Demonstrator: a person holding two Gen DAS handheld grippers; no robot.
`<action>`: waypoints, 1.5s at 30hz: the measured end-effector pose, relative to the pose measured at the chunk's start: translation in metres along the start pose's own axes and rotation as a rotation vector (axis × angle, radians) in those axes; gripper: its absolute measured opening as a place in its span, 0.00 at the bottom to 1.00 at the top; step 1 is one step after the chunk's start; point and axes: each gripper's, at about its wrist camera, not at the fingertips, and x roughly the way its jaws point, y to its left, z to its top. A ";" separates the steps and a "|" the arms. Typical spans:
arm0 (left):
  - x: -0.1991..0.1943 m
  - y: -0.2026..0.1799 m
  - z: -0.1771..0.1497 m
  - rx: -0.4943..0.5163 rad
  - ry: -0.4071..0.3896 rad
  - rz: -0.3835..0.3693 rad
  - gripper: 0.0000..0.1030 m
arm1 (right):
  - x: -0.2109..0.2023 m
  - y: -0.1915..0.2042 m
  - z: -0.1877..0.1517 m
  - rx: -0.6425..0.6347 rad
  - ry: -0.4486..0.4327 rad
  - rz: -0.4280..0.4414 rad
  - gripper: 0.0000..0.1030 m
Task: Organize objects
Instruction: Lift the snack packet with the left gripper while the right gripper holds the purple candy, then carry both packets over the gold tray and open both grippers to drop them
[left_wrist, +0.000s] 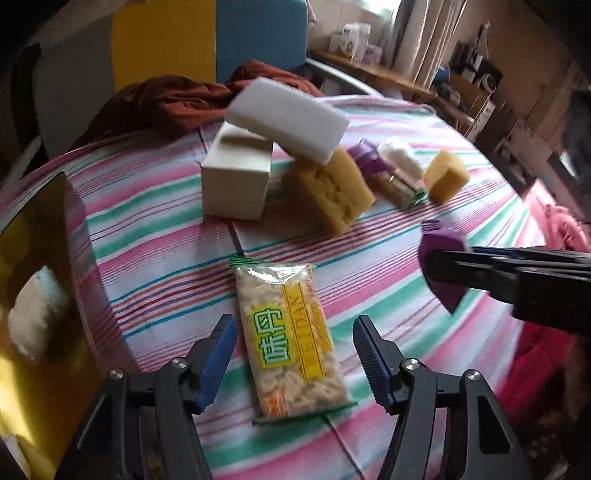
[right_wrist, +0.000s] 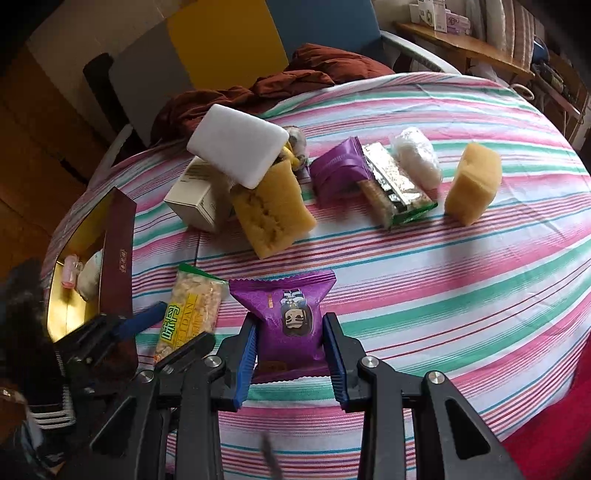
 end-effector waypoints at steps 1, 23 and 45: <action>0.006 -0.001 0.000 0.011 0.012 0.013 0.49 | 0.002 0.000 -0.001 0.003 0.001 0.001 0.33; -0.138 0.106 -0.048 -0.235 -0.291 0.028 0.41 | -0.028 0.125 0.006 -0.260 -0.104 0.193 0.33; -0.161 0.269 -0.122 -0.629 -0.309 0.261 0.45 | 0.042 0.277 -0.021 -0.490 0.051 0.326 0.37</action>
